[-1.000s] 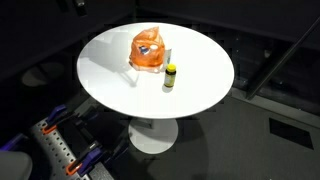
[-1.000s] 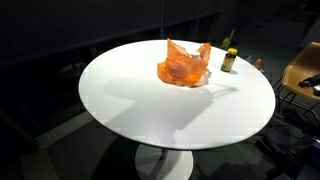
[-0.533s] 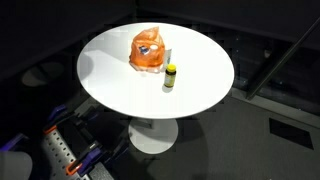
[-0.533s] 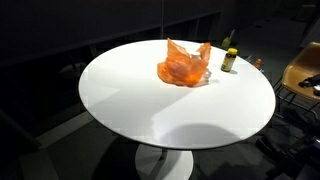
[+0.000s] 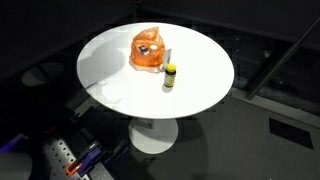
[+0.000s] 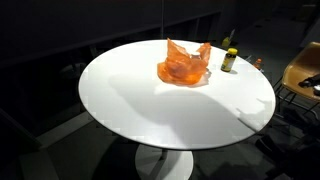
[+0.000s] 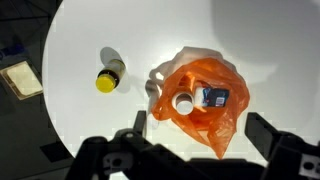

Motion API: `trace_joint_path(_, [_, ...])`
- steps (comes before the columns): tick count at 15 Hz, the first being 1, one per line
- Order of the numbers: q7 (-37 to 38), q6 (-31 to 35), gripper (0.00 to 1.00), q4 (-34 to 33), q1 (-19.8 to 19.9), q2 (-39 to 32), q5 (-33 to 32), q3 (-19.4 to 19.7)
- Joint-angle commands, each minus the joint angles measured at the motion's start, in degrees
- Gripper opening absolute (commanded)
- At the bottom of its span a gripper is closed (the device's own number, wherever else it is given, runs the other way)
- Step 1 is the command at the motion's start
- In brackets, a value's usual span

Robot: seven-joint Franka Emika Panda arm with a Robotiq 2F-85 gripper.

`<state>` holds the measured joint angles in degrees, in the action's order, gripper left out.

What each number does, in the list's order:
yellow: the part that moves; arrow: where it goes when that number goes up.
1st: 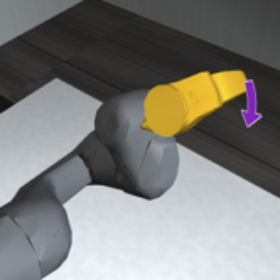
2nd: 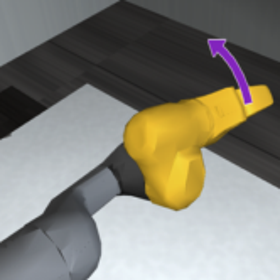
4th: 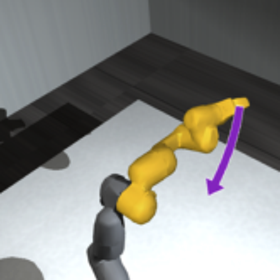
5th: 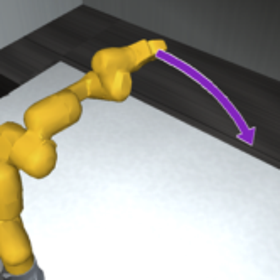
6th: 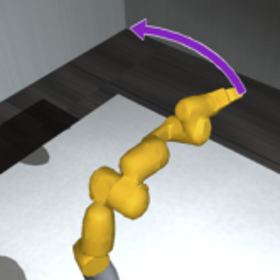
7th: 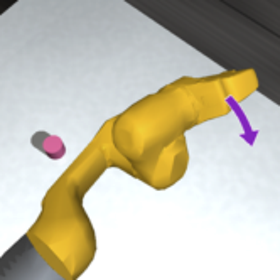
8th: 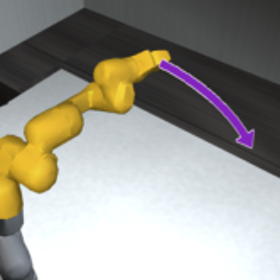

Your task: Put the white lotion bottle in the plastic bag

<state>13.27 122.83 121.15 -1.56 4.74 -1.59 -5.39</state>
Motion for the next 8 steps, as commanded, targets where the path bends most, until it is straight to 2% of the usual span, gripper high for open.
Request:
trace_joint_path(1, [0.60, 3.28, 1.00, -5.07, 0.85, -6.61, 1.86, 2.39])
trace_joint_path(8, [-0.86, 4.95, 1.00, -11.48, 1.93, -15.82, 6.02, 5.44])
